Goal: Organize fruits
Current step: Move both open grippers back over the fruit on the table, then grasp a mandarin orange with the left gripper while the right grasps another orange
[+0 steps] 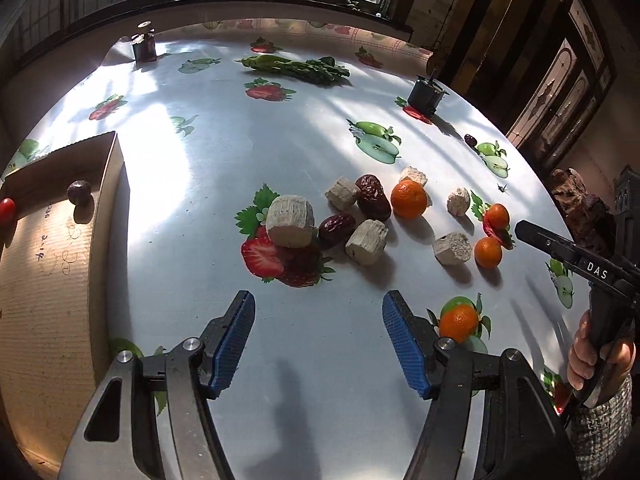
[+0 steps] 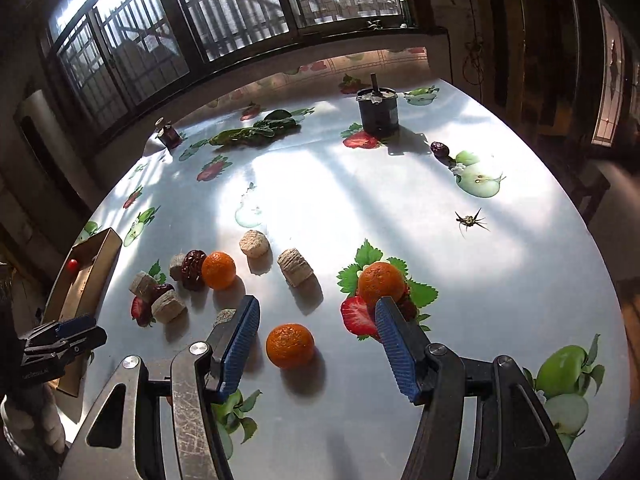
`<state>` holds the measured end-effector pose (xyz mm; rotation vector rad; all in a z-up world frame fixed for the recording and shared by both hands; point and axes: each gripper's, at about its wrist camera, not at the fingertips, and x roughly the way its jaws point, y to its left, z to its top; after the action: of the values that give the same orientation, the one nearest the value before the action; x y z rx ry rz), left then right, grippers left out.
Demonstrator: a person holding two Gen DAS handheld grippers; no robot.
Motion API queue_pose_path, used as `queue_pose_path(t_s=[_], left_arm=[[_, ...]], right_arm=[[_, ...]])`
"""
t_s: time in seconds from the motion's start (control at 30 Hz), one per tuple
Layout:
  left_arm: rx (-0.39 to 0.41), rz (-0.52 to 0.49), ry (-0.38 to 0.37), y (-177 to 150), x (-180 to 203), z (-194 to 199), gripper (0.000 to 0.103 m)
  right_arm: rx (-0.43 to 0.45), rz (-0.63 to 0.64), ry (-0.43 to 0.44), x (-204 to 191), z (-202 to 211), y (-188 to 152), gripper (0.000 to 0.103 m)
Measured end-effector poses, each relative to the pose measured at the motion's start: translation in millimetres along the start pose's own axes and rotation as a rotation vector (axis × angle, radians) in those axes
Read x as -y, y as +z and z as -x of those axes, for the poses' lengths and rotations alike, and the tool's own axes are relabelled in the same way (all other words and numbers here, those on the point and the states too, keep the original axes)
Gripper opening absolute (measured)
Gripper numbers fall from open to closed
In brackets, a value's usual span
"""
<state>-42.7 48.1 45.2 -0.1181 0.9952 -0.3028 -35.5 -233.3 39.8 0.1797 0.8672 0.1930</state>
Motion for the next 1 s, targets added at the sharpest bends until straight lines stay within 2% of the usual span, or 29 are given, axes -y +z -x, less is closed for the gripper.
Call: queue_pose_path(t_s=[0.07,0.23,0.33,0.5,0.73,0.8,0.83,0.87,0.9,0.93,1.0], left_arm=[[0.003,-0.034,-0.043,-3.8,16.5,-2.1,0.064],[-0.02,-0.163,-0.088,-17.7,63.1,-16.7,0.064],[-0.032,-0.216,-0.081,-22.0,83.8,-26.9,0.064],[-0.052,-0.223,-0.087,-19.5,97.3,-41.4,0.064],[-0.048,-0.209,-0.07,-23.7,98.1,-49.4,0.063],[-0.032,-0.215,-0.038,-26.0,99.6,-49.1,0.054],[-0.021,-0.231,-0.012,-27.7,101.8,-48.9,0.043],[-0.017,-0.244,-0.02,-29.3,103.4,-47.9,0.031],[-0.022,-0.245,-0.04,-30.1,104.2,-47.0,0.028],[-0.015,-0.245,-0.027,-30.6,104.6,-45.8,0.028],[-0.014,-0.231,-0.029,-30.2,101.1,-41.7,0.028]], right_arm=[[-0.027,0.018,0.014,-3.7,-7.6,-6.2,0.064],[-0.057,0.073,0.007,-17.9,-24.8,-13.8,0.064],[-0.07,0.094,-0.002,-21.9,-32.7,-14.2,0.063],[-0.093,0.114,-0.026,-25.4,-40.0,-18.0,0.054],[-0.095,0.156,-0.068,-34.3,-43.1,-22.6,0.052],[-0.095,0.168,-0.083,-36.9,-44.0,-23.4,0.049],[-0.094,0.174,-0.097,-38.0,-44.4,-23.7,0.044],[-0.092,0.18,-0.106,-39.3,-44.6,-24.0,0.042],[-0.091,0.18,-0.099,-39.8,-44.5,-24.2,0.038],[-0.089,0.176,-0.102,-40.0,-44.1,-24.4,0.035],[-0.087,0.167,-0.106,-40.4,-43.0,-25.0,0.035]])
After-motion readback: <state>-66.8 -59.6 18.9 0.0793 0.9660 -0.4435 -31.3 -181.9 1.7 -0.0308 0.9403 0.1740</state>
